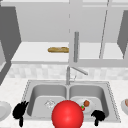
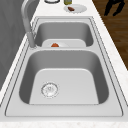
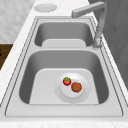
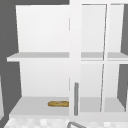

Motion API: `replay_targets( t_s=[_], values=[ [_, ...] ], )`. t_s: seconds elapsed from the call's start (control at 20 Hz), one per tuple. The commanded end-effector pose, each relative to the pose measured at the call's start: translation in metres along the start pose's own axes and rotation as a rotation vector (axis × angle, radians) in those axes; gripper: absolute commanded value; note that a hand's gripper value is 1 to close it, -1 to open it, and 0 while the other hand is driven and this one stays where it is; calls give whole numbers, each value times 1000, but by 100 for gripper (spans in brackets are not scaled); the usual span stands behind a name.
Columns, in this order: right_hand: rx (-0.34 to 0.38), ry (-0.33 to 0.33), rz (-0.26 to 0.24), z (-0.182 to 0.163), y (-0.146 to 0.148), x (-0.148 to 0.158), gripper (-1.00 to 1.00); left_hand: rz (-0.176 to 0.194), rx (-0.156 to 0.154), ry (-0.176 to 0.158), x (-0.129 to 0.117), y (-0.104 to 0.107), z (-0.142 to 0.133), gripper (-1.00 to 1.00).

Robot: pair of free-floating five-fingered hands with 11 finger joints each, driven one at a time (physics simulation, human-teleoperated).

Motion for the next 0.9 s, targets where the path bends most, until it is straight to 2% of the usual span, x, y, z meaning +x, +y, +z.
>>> replay_targets(
  t_s=[0.0,0.3,0.85],
  values=[
    [0,0,0,0,0,0,0,15,32,-23,-11,3,23,-100],
    [0,0,-1,0,0,0,0,17,18,-44,-30,8,57,-100],
    [-1,0,-1,0,0,0,0,26,36,-36,-53,15,124,-100]
  ],
)
